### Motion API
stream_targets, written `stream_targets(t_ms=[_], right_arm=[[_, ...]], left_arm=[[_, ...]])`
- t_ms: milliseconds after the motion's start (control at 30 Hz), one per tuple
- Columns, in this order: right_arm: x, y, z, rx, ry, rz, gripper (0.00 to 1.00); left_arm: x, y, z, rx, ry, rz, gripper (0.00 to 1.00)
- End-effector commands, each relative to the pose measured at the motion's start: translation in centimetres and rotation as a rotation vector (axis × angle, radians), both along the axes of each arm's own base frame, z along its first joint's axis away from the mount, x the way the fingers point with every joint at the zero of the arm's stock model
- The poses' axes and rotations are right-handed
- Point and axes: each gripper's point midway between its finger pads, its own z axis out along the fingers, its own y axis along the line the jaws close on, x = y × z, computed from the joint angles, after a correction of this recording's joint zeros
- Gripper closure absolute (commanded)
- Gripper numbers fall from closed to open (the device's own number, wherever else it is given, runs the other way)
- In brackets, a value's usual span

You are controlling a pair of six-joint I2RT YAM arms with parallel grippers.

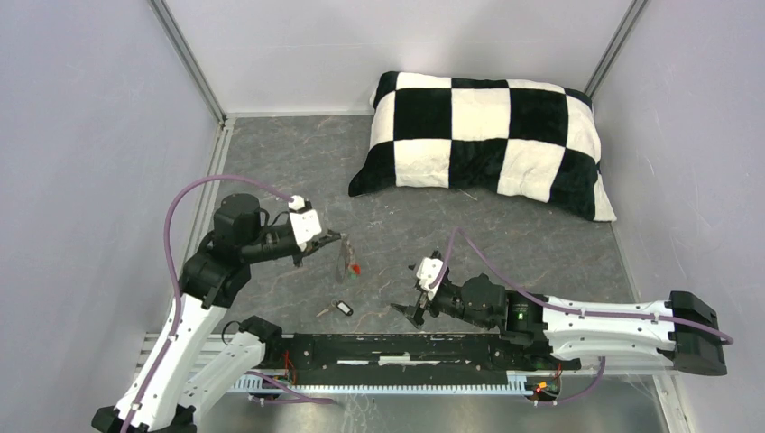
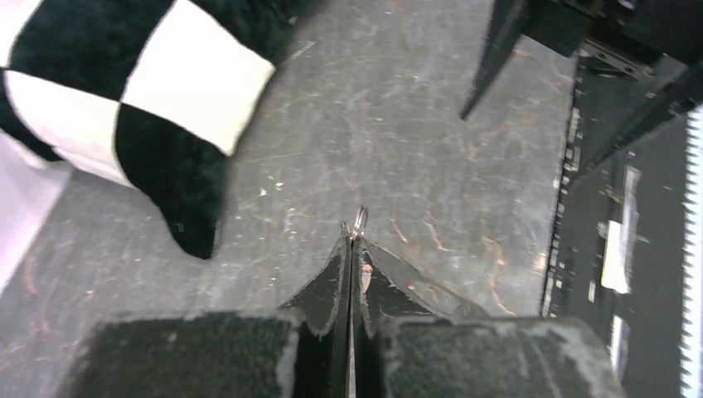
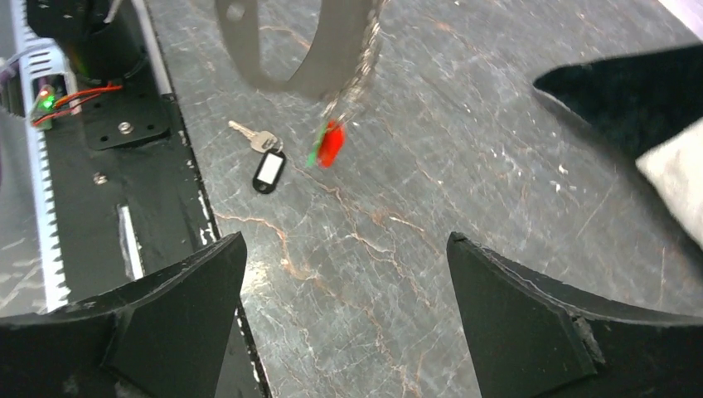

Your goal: Put the keys on the keyring

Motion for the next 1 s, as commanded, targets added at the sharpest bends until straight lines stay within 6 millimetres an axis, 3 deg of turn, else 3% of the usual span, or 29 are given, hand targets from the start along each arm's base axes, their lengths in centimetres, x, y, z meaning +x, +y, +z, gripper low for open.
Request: stream_targets(t_ms=[0,133,267,367,567,800,967], right_arm=[[0.7,0.6,2.5,0.194,0.001,-0.047,0.02],[-0.7,3.1,0.4,0.140,0.040,0.058,0.07],[-1.7,6.5,-2.8,0.044,0.100,0.149,0.11],[-2.2,8.6,-3.2,0.065,0.104,0.234,0.13],[-0.9,12.2,-3.6,0.163,0.181,0.342,0.31],[0.1,16.4,-6.1,0.137,0.243,0.408,0.35],[0.5,17.2,-8.7,0.095,0.268,0.399,0.36]], left_arm=[[4.1,0.3,5.2,-0.092,-0.119,0.128,0.98],[5.3,1.1,6.6,-0.093,-0.158,0.154,0.98],[7.2,2.5,5.8,-0.069,-0.152,0.207,0.98],[8.5,3.5,4.6,-0.074,-0.108,0.227,0.98],[9.9,5.5,2.9,-0.085,-0.043,0.233,0.98],[9.7,6.6,1.7,-0.081,-0.006,0.230,0.98],[9.8,7.1,1.1,-0.085,0.007,0.236,0.98]])
